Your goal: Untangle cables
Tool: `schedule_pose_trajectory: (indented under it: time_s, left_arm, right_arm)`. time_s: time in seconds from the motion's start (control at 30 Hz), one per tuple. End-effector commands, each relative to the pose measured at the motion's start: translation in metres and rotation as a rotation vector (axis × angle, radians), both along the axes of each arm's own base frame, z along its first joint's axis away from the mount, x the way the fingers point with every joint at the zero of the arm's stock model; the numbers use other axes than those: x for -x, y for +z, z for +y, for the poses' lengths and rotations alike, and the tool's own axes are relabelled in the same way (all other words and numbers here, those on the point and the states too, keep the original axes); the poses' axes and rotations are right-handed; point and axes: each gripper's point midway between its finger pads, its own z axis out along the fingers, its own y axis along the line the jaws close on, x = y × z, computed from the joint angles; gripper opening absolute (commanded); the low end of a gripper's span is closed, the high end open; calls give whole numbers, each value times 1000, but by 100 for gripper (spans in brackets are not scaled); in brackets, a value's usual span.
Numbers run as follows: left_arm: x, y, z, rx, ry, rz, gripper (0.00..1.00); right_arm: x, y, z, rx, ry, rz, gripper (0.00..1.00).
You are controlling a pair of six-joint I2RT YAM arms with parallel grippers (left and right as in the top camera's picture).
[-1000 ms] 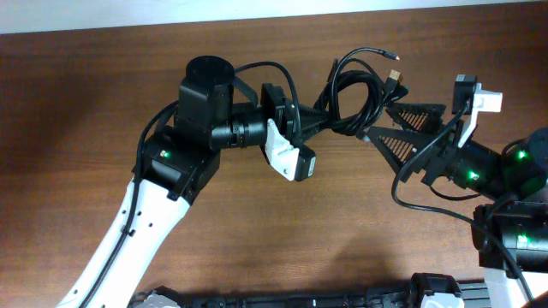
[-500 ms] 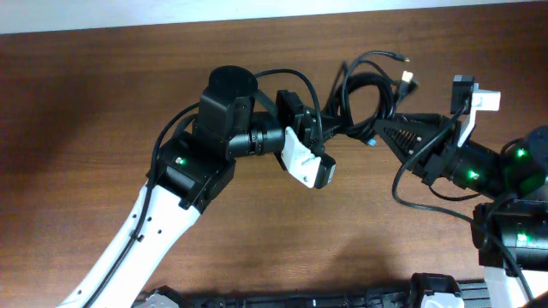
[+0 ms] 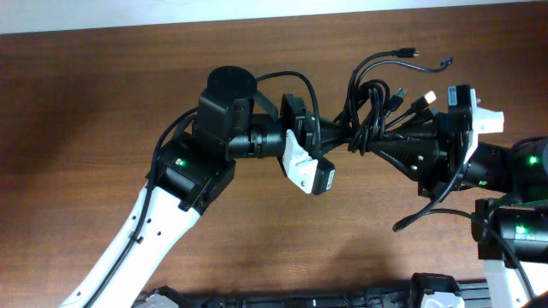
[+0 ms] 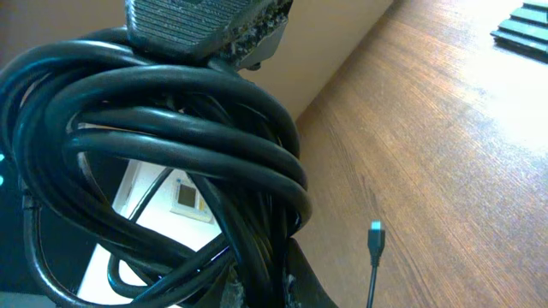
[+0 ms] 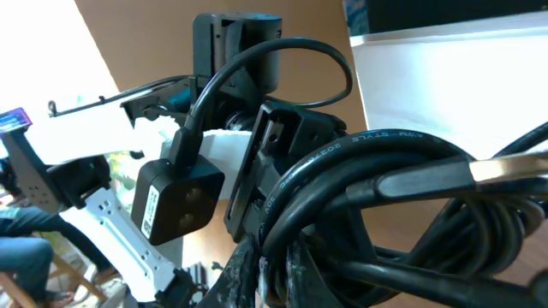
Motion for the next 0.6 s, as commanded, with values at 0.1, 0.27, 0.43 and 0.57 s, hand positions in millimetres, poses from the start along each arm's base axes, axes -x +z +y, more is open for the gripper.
schedule_pose_trajectory:
  time_s: [0.1, 0.27, 0.43, 0.57]
  left_arm:
    - [-48, -2, 13, -16, 314, 68, 0]
    - [-106, -3, 54, 76, 793, 274, 0]
    - [-109, -5, 57, 74, 822, 273, 0]
    - [-118, -26, 48, 34, 815, 302, 0]
  right_arm:
    - [-9, -14, 2, -22, 104, 191, 73]
    - [-64, -34, -9, -106, -67, 424, 86]
    - [-102, -59, -31, -158, -354, 577, 93]
    - [-108, -83, -60, -35, -694, 564, 96]
